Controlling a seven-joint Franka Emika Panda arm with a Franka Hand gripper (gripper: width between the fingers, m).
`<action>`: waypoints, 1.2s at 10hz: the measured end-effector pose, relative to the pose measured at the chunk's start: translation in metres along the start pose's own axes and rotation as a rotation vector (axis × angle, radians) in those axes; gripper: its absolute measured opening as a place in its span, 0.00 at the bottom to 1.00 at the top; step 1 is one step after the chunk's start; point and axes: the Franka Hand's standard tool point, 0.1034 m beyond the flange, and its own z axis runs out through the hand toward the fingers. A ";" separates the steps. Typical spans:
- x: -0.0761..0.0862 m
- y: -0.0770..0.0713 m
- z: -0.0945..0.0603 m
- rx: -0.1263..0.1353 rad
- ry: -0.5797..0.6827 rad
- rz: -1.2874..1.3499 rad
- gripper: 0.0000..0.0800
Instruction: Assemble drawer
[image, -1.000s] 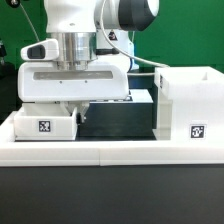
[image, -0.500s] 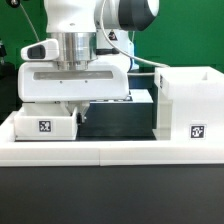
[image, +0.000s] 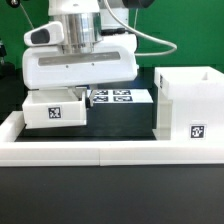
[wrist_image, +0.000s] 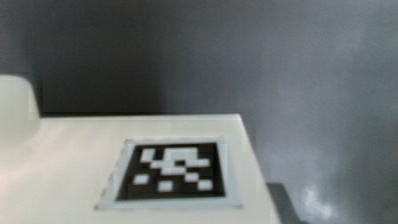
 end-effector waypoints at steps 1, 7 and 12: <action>-0.002 0.000 0.002 0.000 -0.005 0.001 0.05; 0.001 -0.013 0.009 -0.030 -0.025 -0.437 0.05; 0.006 -0.018 0.014 -0.032 -0.058 -0.798 0.05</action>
Offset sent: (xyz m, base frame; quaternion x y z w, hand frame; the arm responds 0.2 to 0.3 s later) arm 0.0000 0.0000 0.0000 0.0000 0.0000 -0.1938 0.9810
